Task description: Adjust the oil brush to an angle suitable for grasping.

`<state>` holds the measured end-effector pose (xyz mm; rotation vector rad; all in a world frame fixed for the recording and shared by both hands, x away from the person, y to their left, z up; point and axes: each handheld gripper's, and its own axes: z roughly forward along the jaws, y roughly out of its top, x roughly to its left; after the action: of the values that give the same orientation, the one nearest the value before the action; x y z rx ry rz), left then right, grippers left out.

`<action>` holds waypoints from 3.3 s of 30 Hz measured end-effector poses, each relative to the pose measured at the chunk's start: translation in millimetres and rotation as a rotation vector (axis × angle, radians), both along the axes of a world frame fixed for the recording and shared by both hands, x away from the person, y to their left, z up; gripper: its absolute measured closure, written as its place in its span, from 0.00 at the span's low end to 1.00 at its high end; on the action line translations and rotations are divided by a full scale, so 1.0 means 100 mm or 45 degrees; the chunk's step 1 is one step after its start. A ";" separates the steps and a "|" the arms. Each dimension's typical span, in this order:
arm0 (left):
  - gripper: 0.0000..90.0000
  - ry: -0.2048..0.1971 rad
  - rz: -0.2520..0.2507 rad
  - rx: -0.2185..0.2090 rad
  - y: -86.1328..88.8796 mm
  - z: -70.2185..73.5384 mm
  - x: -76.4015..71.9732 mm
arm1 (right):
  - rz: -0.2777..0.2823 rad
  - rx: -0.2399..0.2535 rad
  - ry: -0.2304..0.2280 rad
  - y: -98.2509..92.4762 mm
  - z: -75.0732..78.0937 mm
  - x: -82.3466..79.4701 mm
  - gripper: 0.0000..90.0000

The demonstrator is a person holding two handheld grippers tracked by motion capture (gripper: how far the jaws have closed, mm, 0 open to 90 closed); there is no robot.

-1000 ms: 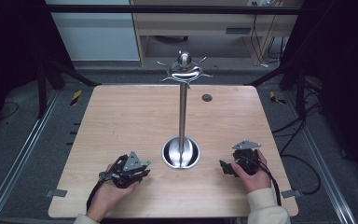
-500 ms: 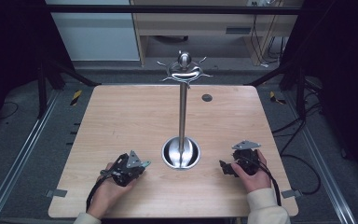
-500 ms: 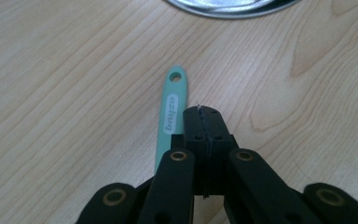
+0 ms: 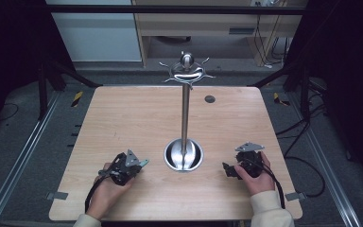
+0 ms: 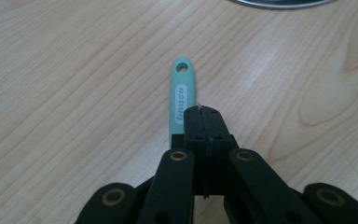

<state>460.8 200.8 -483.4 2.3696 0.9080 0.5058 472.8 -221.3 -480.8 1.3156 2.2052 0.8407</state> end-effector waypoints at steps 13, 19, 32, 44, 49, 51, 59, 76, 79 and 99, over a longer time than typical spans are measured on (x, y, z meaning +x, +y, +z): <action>0.98 0.015 0.106 0.040 0.15 0.24 -0.01 | -0.015 0.004 0.006 -0.01 0.00 0.00 0.08; 0.84 0.135 0.124 0.095 0.26 0.43 -0.04 | -0.014 0.006 0.005 -0.01 0.01 -0.01 0.08; 0.72 0.382 0.111 0.190 0.29 0.48 0.01 | -0.019 0.005 0.005 -0.02 0.01 -0.01 0.08; 0.74 0.468 0.086 0.264 0.28 0.31 0.07 | -0.019 0.006 0.004 -0.02 0.01 -0.01 0.08; 0.75 0.484 0.081 0.275 0.26 0.27 0.09 | -0.018 0.007 0.001 -0.02 0.01 -0.01 0.08; 0.76 0.490 0.077 0.277 0.26 0.26 0.10 | -0.017 0.007 0.000 -0.02 0.01 -0.01 0.08; 0.78 0.501 0.070 0.288 0.23 0.24 0.13 | -0.016 0.010 0.001 -0.02 0.01 -0.01 0.08; 0.87 0.541 0.045 0.322 0.20 0.21 0.18 | -0.019 0.020 0.003 -0.03 0.01 -0.01 0.08; 0.89 0.541 0.041 0.324 0.20 0.21 0.18 | -0.019 0.020 0.003 -0.03 0.01 -0.01 0.08; 0.91 0.316 0.016 0.165 0.29 0.57 0.05 | -0.022 0.010 -0.003 -0.03 0.01 -0.01 0.08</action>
<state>465.4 229.8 -426.1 2.5870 1.0260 0.2859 471.9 -224.5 -479.7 1.3346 2.1876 0.8452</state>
